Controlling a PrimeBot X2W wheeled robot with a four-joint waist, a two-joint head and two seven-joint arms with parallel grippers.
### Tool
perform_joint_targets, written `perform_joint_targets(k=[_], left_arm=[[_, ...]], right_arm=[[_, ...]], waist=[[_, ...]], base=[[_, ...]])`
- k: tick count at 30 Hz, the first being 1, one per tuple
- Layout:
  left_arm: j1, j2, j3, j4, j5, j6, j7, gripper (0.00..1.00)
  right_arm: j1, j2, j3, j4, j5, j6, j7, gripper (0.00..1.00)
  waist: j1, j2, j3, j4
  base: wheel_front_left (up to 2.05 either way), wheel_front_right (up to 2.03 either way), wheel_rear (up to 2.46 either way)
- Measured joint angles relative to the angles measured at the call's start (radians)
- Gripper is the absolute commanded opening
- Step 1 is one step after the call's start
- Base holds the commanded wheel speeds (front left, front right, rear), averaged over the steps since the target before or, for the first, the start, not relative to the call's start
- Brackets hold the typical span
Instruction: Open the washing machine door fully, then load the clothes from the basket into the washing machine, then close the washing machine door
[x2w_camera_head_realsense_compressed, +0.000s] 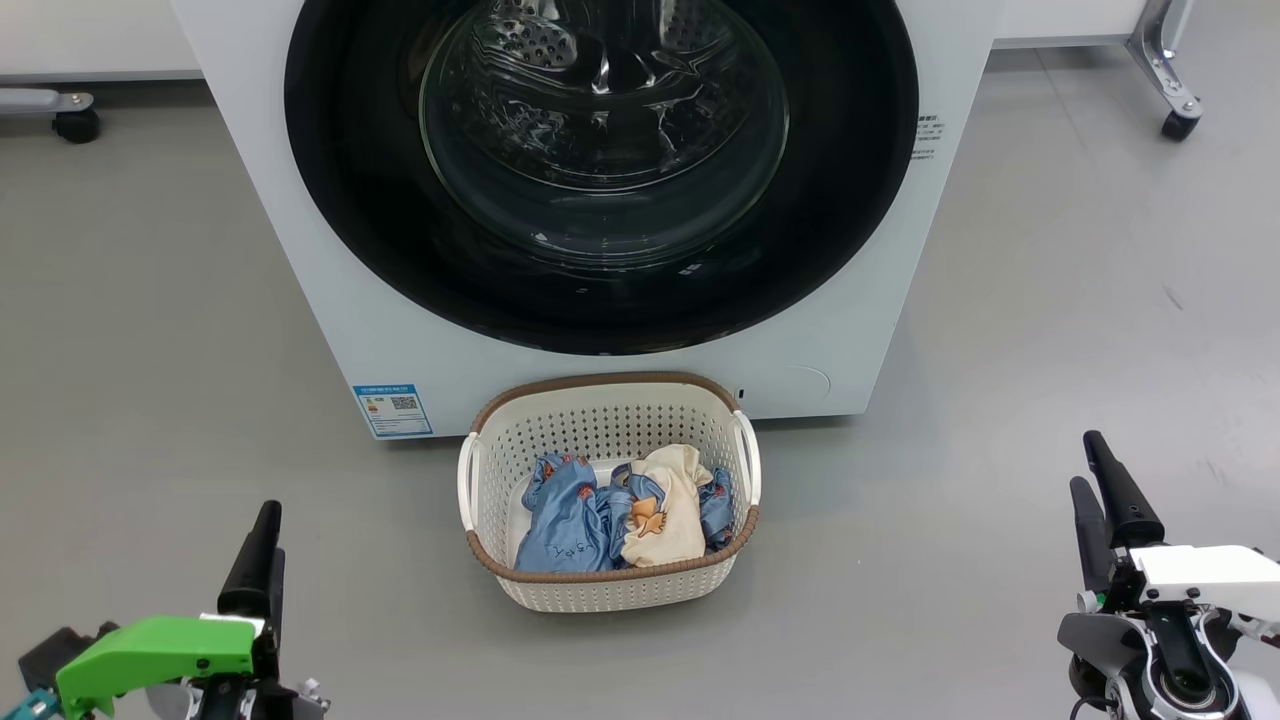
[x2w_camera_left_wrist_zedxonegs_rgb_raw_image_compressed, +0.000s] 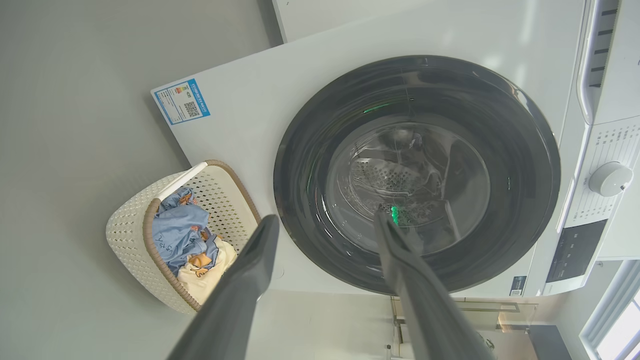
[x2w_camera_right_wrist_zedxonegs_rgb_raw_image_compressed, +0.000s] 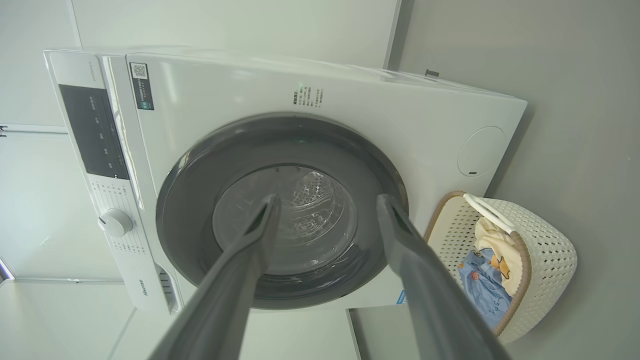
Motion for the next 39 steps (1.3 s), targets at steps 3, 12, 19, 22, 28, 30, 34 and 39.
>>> perform_joint_targets(k=[3,12,19,22,28,30,34,39], left_arm=[[-0.008,0.011,-0.013,-0.010,0.013,0.000,-0.012,1.00],[-0.026,0.044,-0.059,-0.018,0.106,0.000,-0.060,1.00],[-0.036,0.068,-0.091,-0.020,0.189,0.000,-0.095,1.00],[-0.046,0.084,-0.100,-0.018,0.216,0.000,-0.105,1.00],[-0.059,0.105,-0.123,-0.015,0.295,0.000,-0.124,1.00],[-0.063,0.117,-0.131,-0.013,0.329,0.000,-0.131,1.00],[-0.074,0.136,-0.148,-0.010,0.393,0.000,-0.148,1.00],[-0.084,0.156,-0.175,-0.007,0.478,0.006,-0.168,1.00]], right_arm=[[-0.005,-0.009,0.014,-0.001,-0.035,0.000,-0.014,1.00],[-0.035,-0.046,0.068,-0.007,-0.139,0.000,-0.052,1.00],[-0.058,-0.072,0.109,-0.002,-0.240,0.000,-0.092,1.00],[-0.066,-0.090,0.127,0.002,-0.285,0.000,-0.105,1.00],[-0.088,-0.108,0.164,0.006,-0.368,0.000,-0.125,1.00],[-0.098,-0.119,0.177,0.007,-0.400,-0.002,-0.137,1.00],[-0.108,-0.129,0.204,0.015,-0.462,-0.010,-0.154,1.00],[-0.124,-0.156,0.239,0.022,-0.549,-0.025,-0.172,1.00]], waist=[[0.0000,0.0000,0.001,0.000],[0.0000,0.0000,0.004,0.000],[0.0000,0.0000,0.006,0.001],[0.0000,0.0000,0.007,0.002],[0.0000,0.0000,0.010,0.002],[0.0000,0.0000,0.010,0.002],[0.0000,0.0000,0.011,0.003],[0.0000,0.0000,0.012,0.004]], base=[[0.00,0.00,0.00],[0.00,0.00,0.00],[0.00,0.00,0.00],[0.00,0.00,0.00],[0.00,0.00,0.00],[0.00,0.00,0.00],[0.00,0.00,0.00],[0.00,0.00,0.00]])
